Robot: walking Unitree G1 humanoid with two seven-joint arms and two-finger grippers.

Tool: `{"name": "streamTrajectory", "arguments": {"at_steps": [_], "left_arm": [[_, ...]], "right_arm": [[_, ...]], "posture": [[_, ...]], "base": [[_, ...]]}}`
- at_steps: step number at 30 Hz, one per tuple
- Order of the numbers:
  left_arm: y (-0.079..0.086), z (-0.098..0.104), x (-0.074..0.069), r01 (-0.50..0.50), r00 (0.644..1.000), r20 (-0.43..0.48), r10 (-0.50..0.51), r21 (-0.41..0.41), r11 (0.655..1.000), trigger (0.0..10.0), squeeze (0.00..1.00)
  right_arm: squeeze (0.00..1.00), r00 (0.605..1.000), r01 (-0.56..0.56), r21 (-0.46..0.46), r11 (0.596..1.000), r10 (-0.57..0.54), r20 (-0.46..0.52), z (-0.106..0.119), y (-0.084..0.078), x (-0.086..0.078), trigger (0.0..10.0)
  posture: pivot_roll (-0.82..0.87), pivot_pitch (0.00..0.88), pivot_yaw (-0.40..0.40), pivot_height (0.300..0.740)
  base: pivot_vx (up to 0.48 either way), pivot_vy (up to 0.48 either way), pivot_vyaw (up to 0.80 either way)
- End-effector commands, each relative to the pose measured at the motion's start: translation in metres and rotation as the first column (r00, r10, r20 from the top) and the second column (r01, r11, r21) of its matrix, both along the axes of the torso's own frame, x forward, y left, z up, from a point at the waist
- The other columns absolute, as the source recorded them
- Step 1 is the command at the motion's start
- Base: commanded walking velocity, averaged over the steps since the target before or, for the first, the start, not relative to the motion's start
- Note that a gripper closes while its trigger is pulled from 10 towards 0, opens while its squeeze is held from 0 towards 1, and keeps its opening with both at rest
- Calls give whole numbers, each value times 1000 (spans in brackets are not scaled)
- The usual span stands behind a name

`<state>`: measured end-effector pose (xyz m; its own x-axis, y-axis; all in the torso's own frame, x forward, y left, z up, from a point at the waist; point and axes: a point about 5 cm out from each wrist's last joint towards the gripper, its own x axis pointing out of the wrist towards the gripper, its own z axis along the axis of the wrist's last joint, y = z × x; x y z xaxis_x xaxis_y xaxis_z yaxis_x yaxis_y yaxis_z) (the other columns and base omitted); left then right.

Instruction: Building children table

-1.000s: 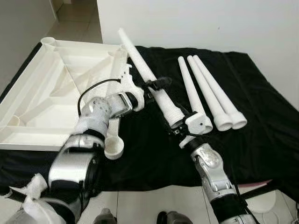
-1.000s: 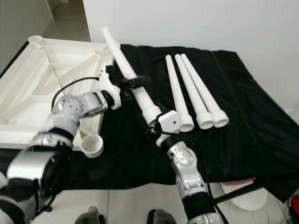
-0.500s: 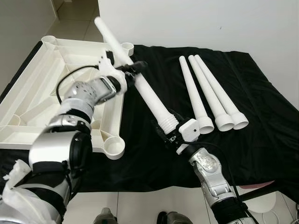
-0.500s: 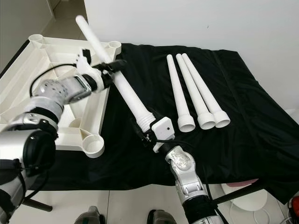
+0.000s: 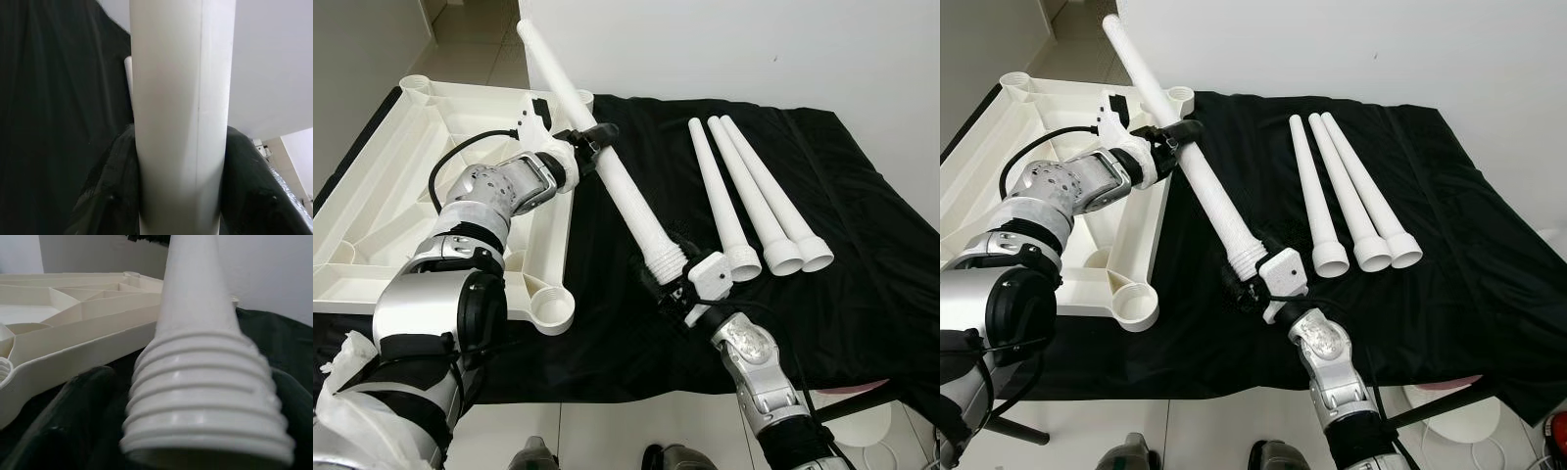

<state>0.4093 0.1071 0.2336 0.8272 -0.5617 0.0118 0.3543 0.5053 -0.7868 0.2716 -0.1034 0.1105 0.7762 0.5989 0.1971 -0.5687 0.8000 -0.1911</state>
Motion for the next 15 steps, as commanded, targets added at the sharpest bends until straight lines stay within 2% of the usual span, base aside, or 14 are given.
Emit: {"name": "streamTrajectory", "arguments": {"at_steps": [1,2,4,5,8,9,10,11,13,15], "left_arm": [[-9,25,-2,119,975,194,-106,-60,991,10000,0],[-9,25,-2,119,975,194,-106,-60,991,10000,0],[-9,43,-1,85,954,289,-75,-22,996,10000,0],[-9,43,-1,85,954,289,-75,-22,996,10000,0],[-11,63,-2,21,916,399,-41,56,998,10000,0],[-12,69,-3,-7,905,424,-30,86,996,10000,0],[-14,77,-6,-49,874,486,-28,144,988,10000,0],[-16,82,-8,-75,849,527,-31,179,981,10000,0],[-16,82,-8,-75,849,527,-31,179,981,10000,0],[-25,94,-17,-158,766,641,-49,261,952,10000,0]], "right_arm": [[1000,998,3,33,999,-1,-61,-7,-1,-1,10000],[1000,998,3,33,999,-1,-61,-7,-1,-1,10000],[1000,995,47,47,998,-43,-87,-6,-4,4,10000],[1000,995,47,47,998,-43,-87,-6,-4,4,10000],[1000,982,159,8,987,-158,-100,-5,-13,15,10000],[733,977,185,-7,983,-185,-104,-4,-15,19,10000],[0,969,217,-40,975,-221,-113,-3,-18,23,10000],[0,963,236,-64,970,-242,-117,-3,-19,26,10000],[0,963,236,-64,970,-242,-117,-3,-19,26,10000],[0,952,285,-91,954,-293,-89,7,-25,34,10000]], "posture": [[39,0,-11,740],[39,0,-11,740],[38,0,-12,740],[38,0,-12,740],[39,0,-15,740],[39,0,-15,740],[41,0,-15,740],[41,0,-15,740],[41,0,-15,740],[48,0,-21,740]], "base": [[0,0,0],[0,0,0],[0,0,0],[0,0,0],[0,0,0],[0,0,0],[0,0,0],[0,0,0],[0,0,0],[0,0,0]]}}
